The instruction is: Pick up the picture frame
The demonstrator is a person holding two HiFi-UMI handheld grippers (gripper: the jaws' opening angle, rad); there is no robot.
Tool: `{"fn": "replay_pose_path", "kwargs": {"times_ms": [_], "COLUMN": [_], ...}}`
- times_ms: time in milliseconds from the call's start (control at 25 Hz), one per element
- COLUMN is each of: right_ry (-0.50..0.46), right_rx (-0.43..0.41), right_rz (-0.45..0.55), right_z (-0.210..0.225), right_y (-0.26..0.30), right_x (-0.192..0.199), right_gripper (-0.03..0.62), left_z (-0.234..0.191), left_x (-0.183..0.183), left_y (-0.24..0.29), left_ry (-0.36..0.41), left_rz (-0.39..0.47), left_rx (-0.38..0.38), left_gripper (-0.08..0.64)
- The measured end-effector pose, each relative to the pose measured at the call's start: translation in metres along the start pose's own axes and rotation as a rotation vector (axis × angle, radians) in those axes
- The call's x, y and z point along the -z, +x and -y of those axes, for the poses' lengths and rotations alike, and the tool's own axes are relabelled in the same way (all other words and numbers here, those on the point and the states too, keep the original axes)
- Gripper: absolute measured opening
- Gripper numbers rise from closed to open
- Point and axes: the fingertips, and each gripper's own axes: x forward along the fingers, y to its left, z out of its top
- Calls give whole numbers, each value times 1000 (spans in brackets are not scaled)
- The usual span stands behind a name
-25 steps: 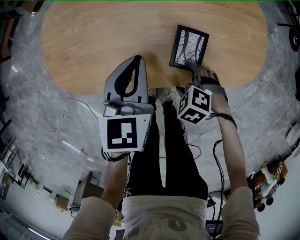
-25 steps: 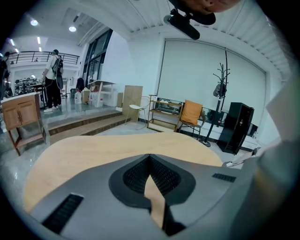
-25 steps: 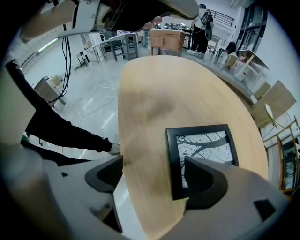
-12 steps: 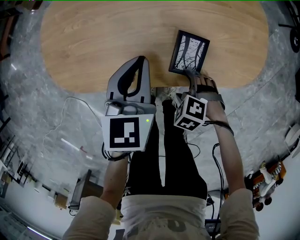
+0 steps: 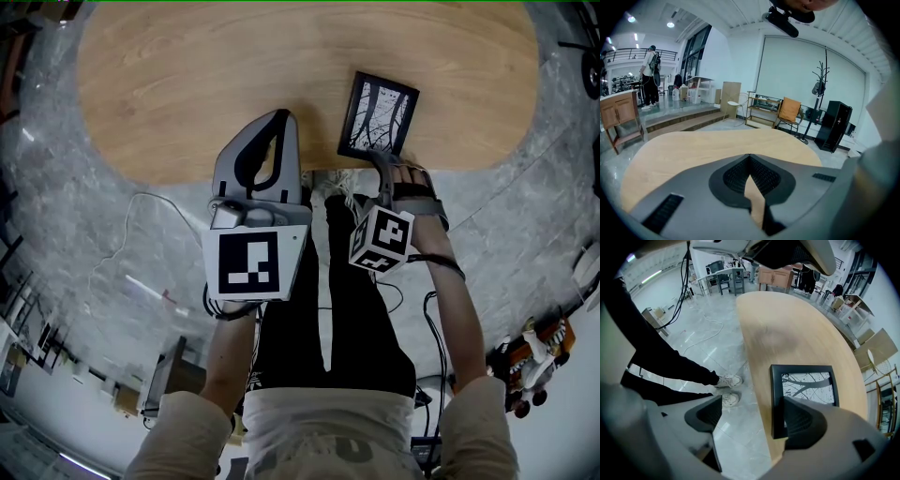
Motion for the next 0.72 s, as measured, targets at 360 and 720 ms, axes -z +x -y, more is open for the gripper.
{"fn": "replay_pose_path", "kwargs": {"times_ms": [360,720], "right_ry": [-5,9], "right_rx": [15,29], "right_rz": [-2,7], "right_z": [-10,-16], "right_y": [-1,-4], "right_x": [-1,-1], "right_gripper": [411,410], "left_z": [-3,-1], "left_x": [0,1], "left_y": [2,0], "left_ry": [5,7], "left_rz": [-9,-19], "left_rx": [12,18], "left_gripper": [9,9]}}
